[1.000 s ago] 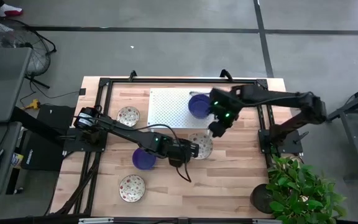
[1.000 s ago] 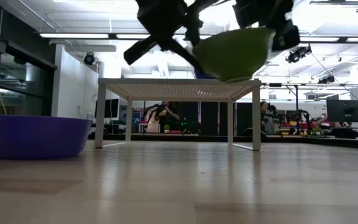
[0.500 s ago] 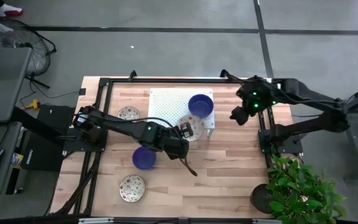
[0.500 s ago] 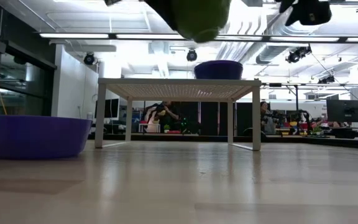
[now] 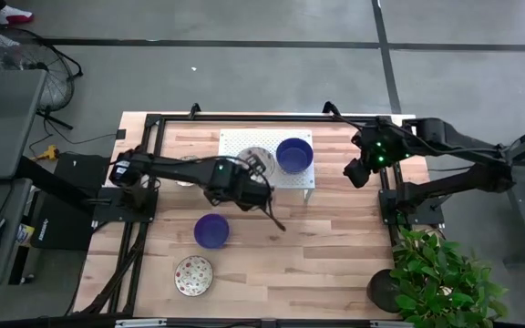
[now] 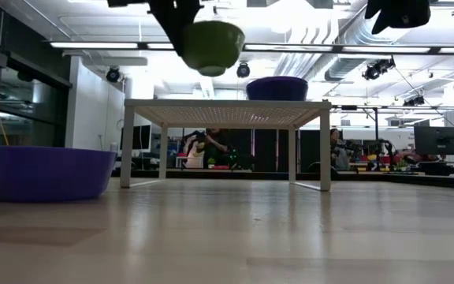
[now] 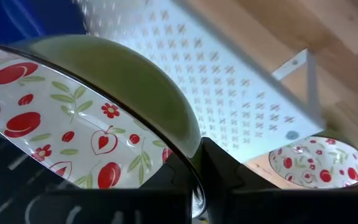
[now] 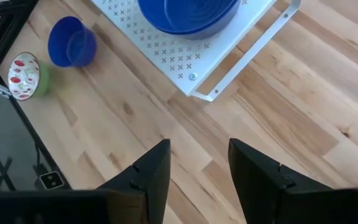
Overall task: Pick & Place Mini bowls
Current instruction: Put the right white patterned bowl on the shelf
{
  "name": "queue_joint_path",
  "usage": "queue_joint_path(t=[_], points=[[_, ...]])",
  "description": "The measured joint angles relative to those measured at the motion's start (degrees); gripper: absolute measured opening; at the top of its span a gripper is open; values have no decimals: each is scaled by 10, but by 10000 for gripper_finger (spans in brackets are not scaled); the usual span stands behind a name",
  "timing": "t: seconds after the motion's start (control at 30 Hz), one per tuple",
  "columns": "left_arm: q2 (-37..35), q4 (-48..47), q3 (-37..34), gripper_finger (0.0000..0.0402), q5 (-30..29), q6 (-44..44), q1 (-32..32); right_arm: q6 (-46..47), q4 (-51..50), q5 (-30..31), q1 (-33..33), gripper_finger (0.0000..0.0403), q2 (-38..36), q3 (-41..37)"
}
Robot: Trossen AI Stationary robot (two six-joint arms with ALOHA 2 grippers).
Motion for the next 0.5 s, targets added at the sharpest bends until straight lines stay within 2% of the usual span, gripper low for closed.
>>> queue_joint_path(t=[0.23,0.33,0.5], points=[[-2,-12,-16,5,15,-14,56,10,2,13,14,149,0,0],[-20,-15,-47,5,11,-12,73,13,2,20,19,149,0,0],[-48,39,-123,5,31,7,91,15,2,20,20,149,0,0]])
